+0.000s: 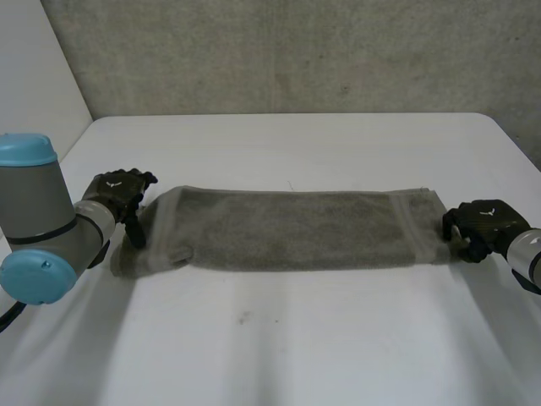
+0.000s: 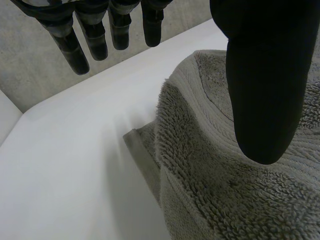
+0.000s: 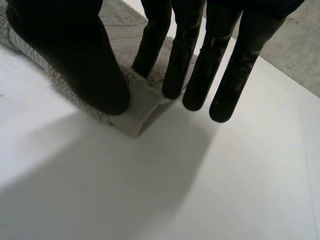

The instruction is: Fold the towel.

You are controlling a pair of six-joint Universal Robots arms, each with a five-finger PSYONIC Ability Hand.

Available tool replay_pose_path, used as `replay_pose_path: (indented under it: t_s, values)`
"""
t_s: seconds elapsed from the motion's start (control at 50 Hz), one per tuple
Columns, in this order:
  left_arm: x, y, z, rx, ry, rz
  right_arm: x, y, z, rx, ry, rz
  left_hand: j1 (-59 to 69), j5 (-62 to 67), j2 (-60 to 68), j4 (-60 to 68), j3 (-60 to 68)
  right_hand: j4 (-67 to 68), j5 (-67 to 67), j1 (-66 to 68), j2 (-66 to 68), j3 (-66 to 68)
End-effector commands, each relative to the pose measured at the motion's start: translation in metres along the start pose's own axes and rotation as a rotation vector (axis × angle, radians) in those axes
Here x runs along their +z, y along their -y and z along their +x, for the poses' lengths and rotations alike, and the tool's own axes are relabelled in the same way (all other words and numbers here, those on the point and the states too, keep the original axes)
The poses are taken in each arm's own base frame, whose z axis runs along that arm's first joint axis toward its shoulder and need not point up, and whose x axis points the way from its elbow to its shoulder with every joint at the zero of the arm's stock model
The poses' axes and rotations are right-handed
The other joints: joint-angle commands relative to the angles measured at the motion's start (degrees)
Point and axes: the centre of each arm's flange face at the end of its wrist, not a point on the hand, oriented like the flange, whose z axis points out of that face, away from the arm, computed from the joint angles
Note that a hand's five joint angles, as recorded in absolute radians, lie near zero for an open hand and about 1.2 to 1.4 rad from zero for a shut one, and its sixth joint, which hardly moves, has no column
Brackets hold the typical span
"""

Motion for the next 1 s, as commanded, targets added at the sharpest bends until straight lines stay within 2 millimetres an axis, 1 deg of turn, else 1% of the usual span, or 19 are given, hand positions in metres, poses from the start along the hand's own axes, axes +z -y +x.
replay_pose_path:
  t_s: [0.02,0.06,0.1,0.24,0.34,0.44,0.46,0.56,0.66,0.7,0.72,0.76,0.78,0.8,0.82,0.86,0.88,0.92,1.0]
  values:
    - [-0.001,-0.002,0.001,-0.017,-0.002,-0.008,0.002,-0.004,0.005,0.002,-0.012,-0.003,0.66,-1.14,1.06,0.87,0.88,21.95,22.59,13.12,21.34,21.97]
    - [-0.001,-0.002,0.001,-0.023,-0.003,-0.008,0.003,-0.005,0.005,-0.001,-0.009,-0.006,0.66,-1.14,1.07,0.87,0.88,17.91,18.55,9.07,17.30,17.92]
    - [-0.001,-0.002,0.001,-0.029,-0.003,-0.008,0.002,-0.007,0.005,-0.006,-0.014,-0.017,0.66,-1.14,1.07,0.87,0.88,-3.01,-2.36,-11.84,-3.62,-2.99]
    - [-0.001,-0.003,0.001,-0.029,-0.002,-0.011,-0.001,-0.007,0.004,-0.003,-0.005,-0.016,0.66,-1.14,1.07,0.87,0.88,-5.64,-5.00,-14.48,-6.25,-5.63]
    - [-0.002,-0.004,0.002,-0.029,-0.005,-0.015,-0.001,-0.007,0.002,-0.002,-0.004,-0.015,0.66,-1.14,1.07,0.87,0.88,-2.44,-1.80,-11.28,-3.06,-2.43]
    - [-0.002,-0.004,0.002,-0.029,-0.005,-0.015,0.000,-0.007,0.003,-0.002,-0.012,-0.006,0.66,-1.14,1.07,0.87,0.88,16.39,17.04,7.56,15.78,16.41]
    - [-0.003,-0.004,0.002,-0.029,-0.005,-0.017,0.001,-0.007,0.004,-0.002,-0.016,0.000,0.66,-1.14,1.07,0.87,0.88,24.00,24.64,15.16,23.38,24.01]
    - [-0.003,-0.004,0.002,-0.029,-0.005,-0.017,0.003,-0.007,0.009,-0.006,-0.045,0.015,0.66,-1.14,1.07,0.87,0.88,24.07,24.72,15.24,23.46,24.09]
    - [-0.004,-0.006,0.002,-0.029,-0.006,-0.021,0.004,-0.011,0.029,0.005,-0.102,0.006,0.66,-1.14,1.07,0.87,0.88,24.07,24.72,15.24,23.46,24.09]
    - [-0.005,-0.006,0.003,-0.028,-0.008,-0.022,0.002,-0.016,0.050,0.011,-0.162,-0.013,0.66,-1.14,1.07,0.87,0.88,24.07,24.72,15.24,23.46,24.09]
    - [-0.005,-0.006,0.003,-0.028,-0.008,-0.022,0.002,-0.016,0.050,0.012,-0.163,-0.013,0.66,-1.14,1.07,0.87,0.88,24.07,24.72,15.24,23.46,24.09]
    - [-0.006,-0.006,0.004,-0.027,-0.011,-0.026,-0.001,-0.021,0.076,0.023,-0.223,-0.019,0.66,-1.14,1.07,0.87,0.88,24.07,24.72,15.24,23.46,24.09]
    - [-0.006,-0.006,0.004,-0.027,-0.011,-0.026,-0.001,-0.021,0.076,0.023,-0.224,-0.019,0.66,-1.14,1.07,0.87,0.88,24.07,24.72,15.24,23.46,24.09]
    - [-0.007,-0.007,0.005,-0.027,-0.013,-0.027,-0.003,-0.023,0.091,0.029,-0.256,-0.020,0.66,-1.14,1.07,0.87,0.88,24.07,24.72,15.24,23.46,24.09]
    - [-0.007,-0.007,0.005,-0.027,-0.013,-0.027,-0.003,-0.023,0.091,0.030,-0.256,-0.020,0.66,-1.14,1.07,0.87,0.88,24.07,24.72,15.24,23.46,24.09]
    - [-0.008,-0.008,0.006,-0.026,-0.017,-0.031,-0.010,-0.026,0.121,0.034,-0.327,-0.017,0.66,-1.14,1.07,0.87,0.88,24.07,24.72,15.24,23.46,24.09]
    - [-0.008,-0.008,0.006,-0.026,-0.017,-0.031,-0.010,-0.026,0.121,0.034,-0.328,-0.017,0.66,-1.14,1.07,0.87,0.88,24.07,24.72,15.24,23.46,24.09]
    - [-0.009,-0.007,0.008,-0.024,-0.021,-0.029,-0.017,-0.023,0.145,0.011,-0.390,-0.007,0.50,-1.30,0.90,0.71,0.71,24.07,24.72,15.24,23.46,24.09]
    - [-0.010,-0.006,0.007,-0.024,-0.019,-0.026,-0.018,-0.016,0.151,-0.023,-0.401,0.000,0.49,-1.31,0.90,0.71,0.71,24.07,24.72,15.24,23.46,24.09]
